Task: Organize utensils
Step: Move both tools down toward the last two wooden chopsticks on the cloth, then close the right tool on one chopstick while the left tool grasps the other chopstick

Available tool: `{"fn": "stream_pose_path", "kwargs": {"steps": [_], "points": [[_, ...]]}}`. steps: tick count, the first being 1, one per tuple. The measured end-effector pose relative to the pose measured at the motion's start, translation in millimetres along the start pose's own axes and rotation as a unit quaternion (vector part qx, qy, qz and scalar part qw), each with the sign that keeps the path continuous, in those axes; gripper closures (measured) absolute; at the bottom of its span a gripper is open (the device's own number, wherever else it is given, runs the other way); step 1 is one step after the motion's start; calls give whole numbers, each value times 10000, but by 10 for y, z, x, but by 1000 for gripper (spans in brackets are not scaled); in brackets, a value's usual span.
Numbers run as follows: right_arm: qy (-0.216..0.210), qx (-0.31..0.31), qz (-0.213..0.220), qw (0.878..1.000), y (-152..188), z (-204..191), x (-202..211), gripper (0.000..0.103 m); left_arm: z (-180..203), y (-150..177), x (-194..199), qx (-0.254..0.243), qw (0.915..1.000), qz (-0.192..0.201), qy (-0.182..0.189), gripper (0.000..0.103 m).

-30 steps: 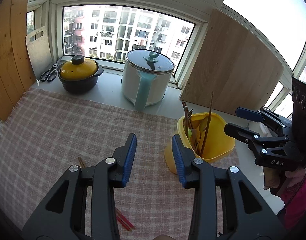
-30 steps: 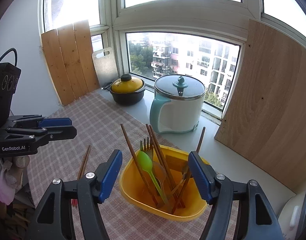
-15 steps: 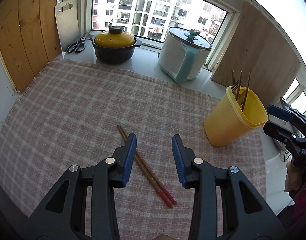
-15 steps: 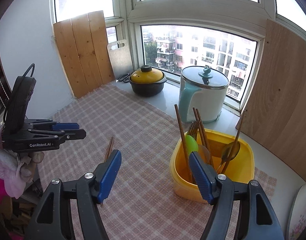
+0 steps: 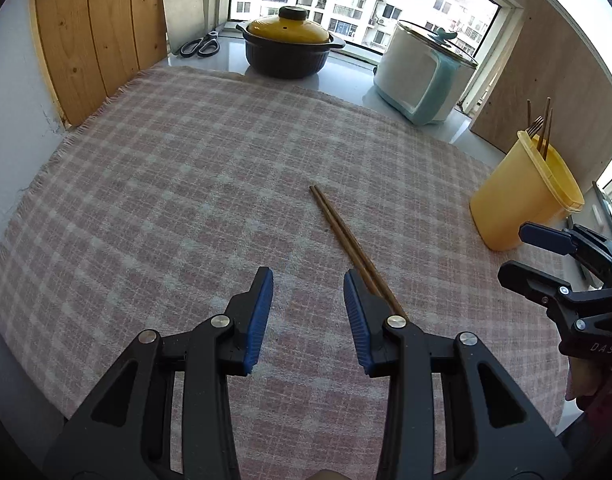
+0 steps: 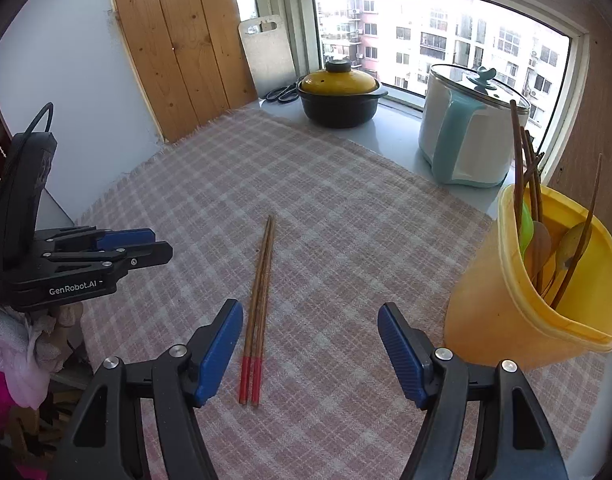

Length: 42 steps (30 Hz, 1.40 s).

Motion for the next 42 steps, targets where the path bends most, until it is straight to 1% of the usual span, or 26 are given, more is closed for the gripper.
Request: {"fn": "stream_pose_path", "kwargs": {"steps": [1, 3, 5, 7, 8, 11, 15, 19, 28, 36, 38, 40, 42], "points": [[15, 1, -55, 10000, 3, -27, -68, 32, -22, 26, -7, 9, 10000, -16, 7, 66], [-28, -53, -188, 9998, 8, -58, -213, 38, -61, 73, -26, 43, 10000, -56, 34, 66], [-78, -113, -346, 9993, 13, -90, -362, 48, -88, 107, -54, -2, 10000, -79, -36, 66], [-73, -118, -476, 9988, 26, -127, -496, 51, -101, 134, -70, -52, 9999, -92, -36, 66], [-66, -120, -542, 9984, 35, -142, -560, 56, -120, 144, -85, -52, 9999, -109, -16, 66], [-88, -96, -760, 9970, 68, -190, -736, 63, -168, 164, -114, -53, 9999, -134, -2, 66], [-18, -116, -909, 9958, 90, -205, -877, 65, -228, 172, -153, -84, 9998, -166, 19, 66], [50, -107, -996, 9950, 95, -208, -951, 69, -265, 165, -164, -116, 9998, -142, 24, 66], [49, -96, -1022, 9947, 6, -250, -1007, 73, -263, 138, -197, -180, 9998, -90, 33, 66], [14, 5, -1110, 9938, -36, -329, -1073, 78, -288, 113, -232, -127, 9998, -100, 98, 66], [-21, -6, -1130, 9936, -45, -333, -1096, 81, -291, 114, -237, -104, 9998, -106, 124, 66], [13, -6, -1125, 9936, -62, -337, -1118, 82, -291, 114, -246, -89, 9998, -118, 147, 66], [62, -44, -1117, 9937, -89, -344, -1140, 86, -287, 118, -258, -64, 9997, -136, 190, 66]]}}
Point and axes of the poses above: each gripper's, at about its wrist camera, not at the fingertips, and x roughly against the way its jaws point, z to its right, y to its underside, the point moved 3 cm from there along -x, roughly the way its jaws point, and after that the axes turned 2 degrees about -z, right-handed, at the moved point
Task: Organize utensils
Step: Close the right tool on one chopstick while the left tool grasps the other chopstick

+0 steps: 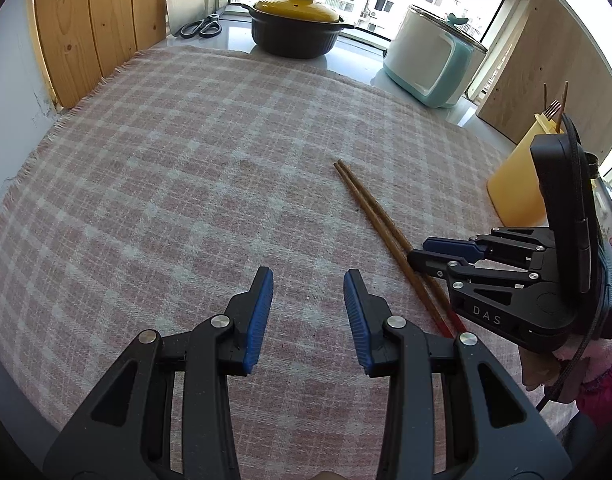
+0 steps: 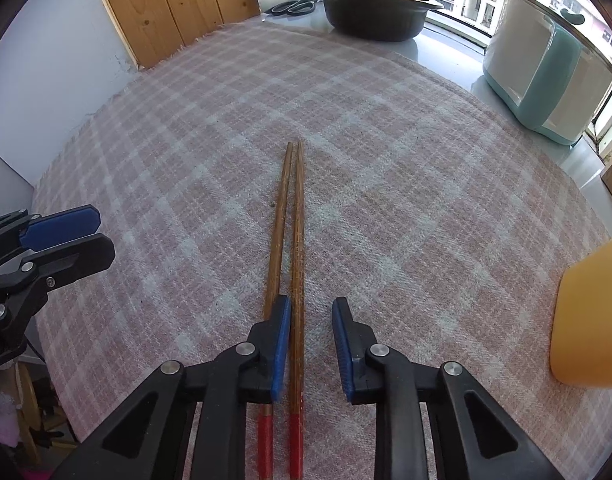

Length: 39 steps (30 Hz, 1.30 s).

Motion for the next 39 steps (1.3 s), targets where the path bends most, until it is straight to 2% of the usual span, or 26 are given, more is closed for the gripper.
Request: {"fn": "stream_pose_path", "kwargs": {"steps": [6, 11, 20, 27, 29, 31, 33, 36, 39], "points": [[-60, -284, 7, 9996, 18, 77, 6, 97, 70, -8, -41, -46, 10000, -38, 54, 66], [-51, -520, -36, 9986, 101, 187, 52, 98, 202, -51, -137, -140, 9998, -102, 137, 66], [-72, -1081, -58, 9941, 294, 452, 149, 98, 430, -170, -427, 58, 9973, -366, 627, 67], [-229, -902, -58, 9956, 308, 524, 204, 95, 583, -300, -730, -91, 9976, -547, 419, 67], [-210, -796, -71, 9966, 259, 504, 197, 89, 622, -322, -791, -177, 9977, -542, 364, 67], [-148, -689, -100, 9975, 220, 484, 180, 88, 690, -344, -820, -415, 9978, -456, 249, 67], [-99, -677, -151, 9975, 201, 486, 155, 88, 761, -347, -848, -724, 9964, -417, 109, 87], [-49, -726, -219, 9971, 194, 505, 115, 90, 784, -353, -861, -954, 9945, -408, 128, 88], [-60, -922, -241, 9954, 198, 560, 115, 98, 749, -359, -853, -1010, 9935, -460, 236, 90]]}}
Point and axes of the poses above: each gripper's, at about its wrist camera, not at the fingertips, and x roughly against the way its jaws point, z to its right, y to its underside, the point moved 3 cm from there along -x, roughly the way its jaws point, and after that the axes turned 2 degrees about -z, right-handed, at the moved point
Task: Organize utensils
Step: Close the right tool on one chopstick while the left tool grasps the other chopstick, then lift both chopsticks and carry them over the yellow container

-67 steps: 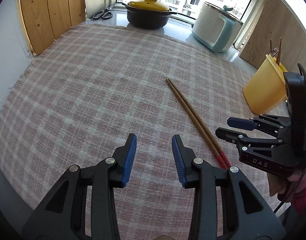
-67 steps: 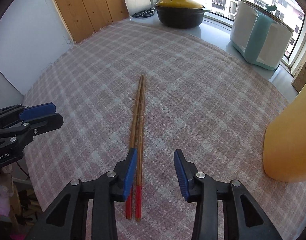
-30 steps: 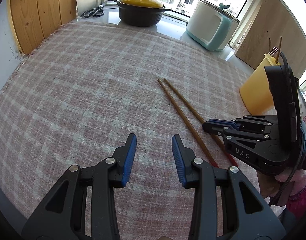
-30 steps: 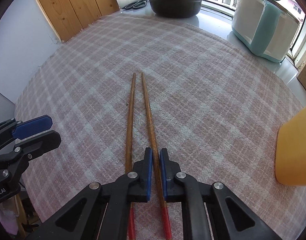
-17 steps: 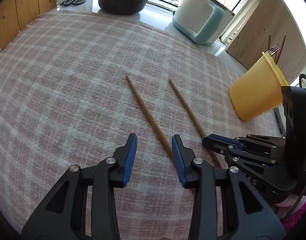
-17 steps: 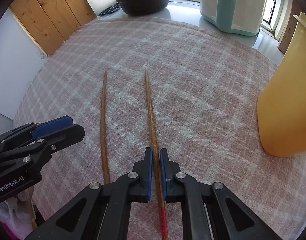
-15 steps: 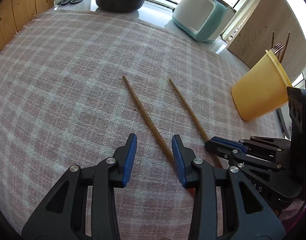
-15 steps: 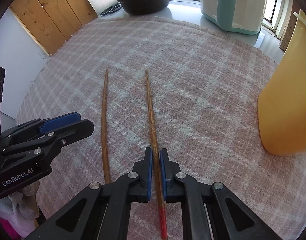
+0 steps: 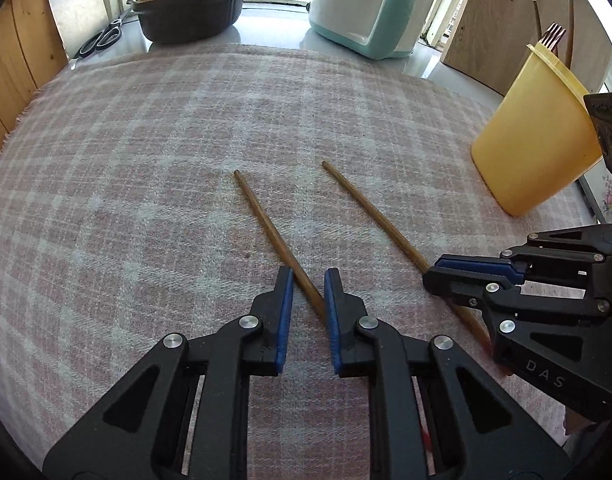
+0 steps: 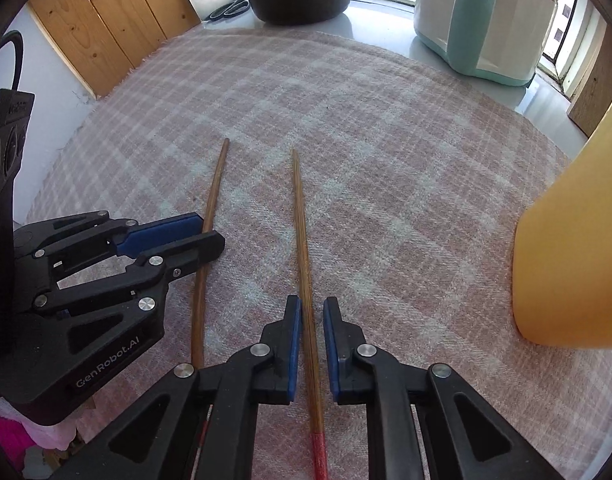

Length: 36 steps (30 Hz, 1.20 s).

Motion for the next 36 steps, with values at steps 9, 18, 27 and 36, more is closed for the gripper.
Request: {"fn": "stream_pose_path", "kwargs": {"steps": [9, 18, 27, 36], "points": [[-22, 347, -94, 9993, -119, -88, -22, 91, -129, -21, 16, 73, 9992, -304, 233, 91], [152, 838, -304, 9959, -225, -230, -116, 99, -231, -66, 5, 561, 9970, -299, 449, 95], [-119, 545, -137, 9983, -167, -105, 11, 99, -218, 23, 97, 873, 9936, -216, 680, 99], [-136, 555, 19, 9984, -75, -81, 161, 99, -99, 41, 332, 954, 9927, 29, 741, 99]]}}
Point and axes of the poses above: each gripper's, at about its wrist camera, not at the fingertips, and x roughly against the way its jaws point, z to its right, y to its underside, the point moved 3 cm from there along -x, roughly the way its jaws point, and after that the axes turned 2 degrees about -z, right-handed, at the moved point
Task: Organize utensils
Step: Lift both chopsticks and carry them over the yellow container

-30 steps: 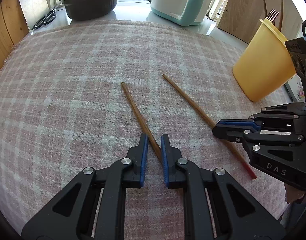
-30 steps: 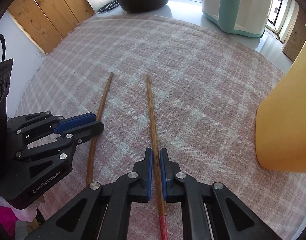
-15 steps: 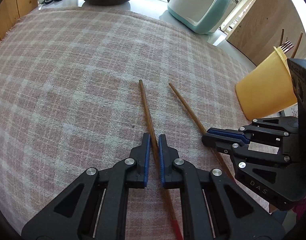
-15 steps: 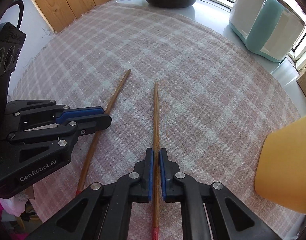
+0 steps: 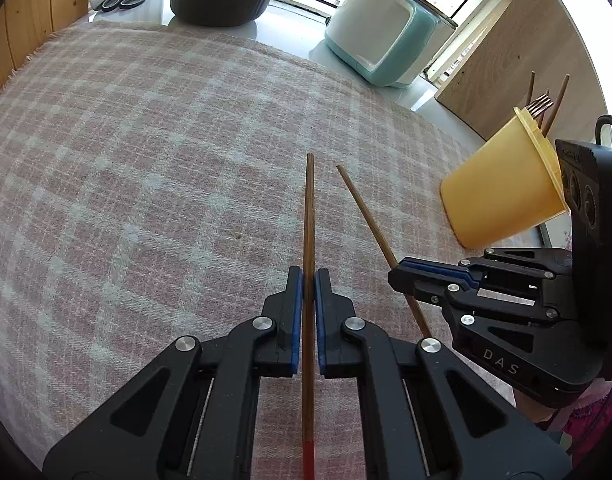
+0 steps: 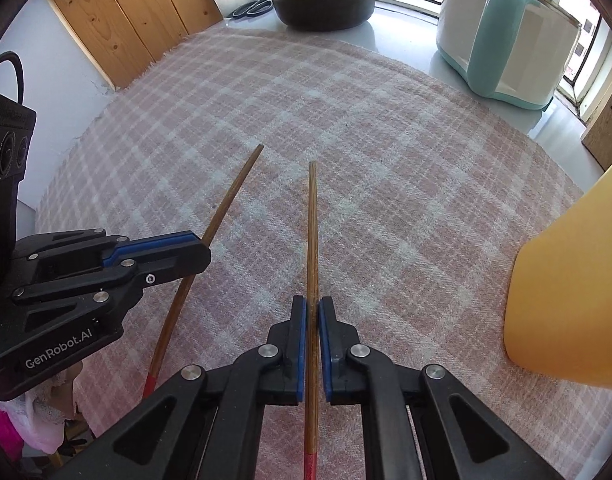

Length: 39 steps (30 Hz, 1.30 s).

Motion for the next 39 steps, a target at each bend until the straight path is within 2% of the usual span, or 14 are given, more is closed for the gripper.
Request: {"fn": "stream_pose_path", "kwargs": {"steps": [21, 39], "points": [[184, 215, 717, 9970, 210, 116, 857, 99, 731, 55, 615, -448, 9962, 738, 137, 99], [224, 57, 1291, 9914, 449, 749, 1648, 99, 1592, -140, 1008, -847, 9872, 1283, 411, 99]]}}
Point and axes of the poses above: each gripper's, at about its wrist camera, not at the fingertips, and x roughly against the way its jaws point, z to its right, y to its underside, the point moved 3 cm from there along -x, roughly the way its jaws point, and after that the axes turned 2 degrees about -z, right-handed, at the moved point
